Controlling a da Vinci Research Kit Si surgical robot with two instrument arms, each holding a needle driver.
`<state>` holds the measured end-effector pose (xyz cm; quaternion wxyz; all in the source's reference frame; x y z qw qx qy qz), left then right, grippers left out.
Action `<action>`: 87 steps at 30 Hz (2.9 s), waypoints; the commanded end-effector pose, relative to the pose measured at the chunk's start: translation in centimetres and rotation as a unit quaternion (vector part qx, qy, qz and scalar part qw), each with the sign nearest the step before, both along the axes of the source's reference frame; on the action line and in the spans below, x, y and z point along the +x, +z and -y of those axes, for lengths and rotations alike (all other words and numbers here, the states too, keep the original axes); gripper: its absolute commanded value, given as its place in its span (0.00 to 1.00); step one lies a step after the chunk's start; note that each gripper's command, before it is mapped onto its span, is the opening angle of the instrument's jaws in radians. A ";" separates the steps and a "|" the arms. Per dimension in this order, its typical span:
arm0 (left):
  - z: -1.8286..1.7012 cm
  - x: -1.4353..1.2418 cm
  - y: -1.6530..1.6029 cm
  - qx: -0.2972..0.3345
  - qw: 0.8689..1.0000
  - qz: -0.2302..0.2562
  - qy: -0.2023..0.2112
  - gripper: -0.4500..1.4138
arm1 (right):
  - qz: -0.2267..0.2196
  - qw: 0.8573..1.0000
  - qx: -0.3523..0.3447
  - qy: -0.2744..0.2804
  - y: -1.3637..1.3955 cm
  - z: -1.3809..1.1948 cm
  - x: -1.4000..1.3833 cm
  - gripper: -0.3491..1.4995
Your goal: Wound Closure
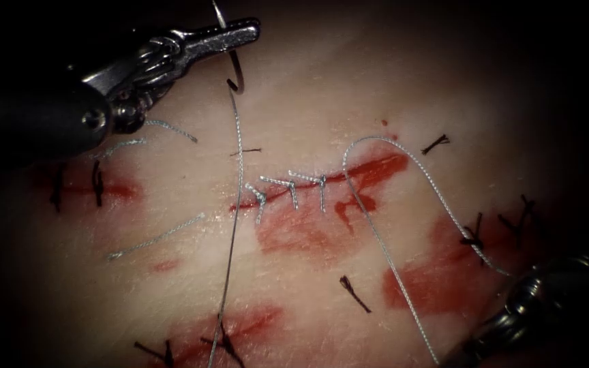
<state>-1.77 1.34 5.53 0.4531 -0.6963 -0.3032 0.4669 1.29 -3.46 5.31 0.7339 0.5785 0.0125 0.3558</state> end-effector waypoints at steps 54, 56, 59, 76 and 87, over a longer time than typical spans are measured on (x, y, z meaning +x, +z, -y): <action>0.02 -0.08 0.04 0.000 1.000 0.000 0.002 0.00 | 0.044 0.907 -0.209 0.364 1.22 -1.48 0.89 0.00; 0.02 -0.08 0.04 0.000 1.000 0.000 0.002 0.00 | 0.044 0.909 -0.203 0.361 1.18 -1.48 0.85 0.00; 0.02 -0.08 0.04 0.000 1.000 0.000 0.002 0.00 | 0.040 0.915 -0.194 0.352 1.10 -1.45 0.79 0.00; 0.02 -0.08 0.04 -0.001 1.000 0.001 0.004 0.00 | -0.016 0.998 -0.048 0.033 0.30 -0.21 -0.15 0.00; 0.02 -0.08 0.04 -0.001 1.000 0.001 0.004 0.00 | -0.065 0.996 -0.066 0.017 0.30 -0.21 -0.13 0.21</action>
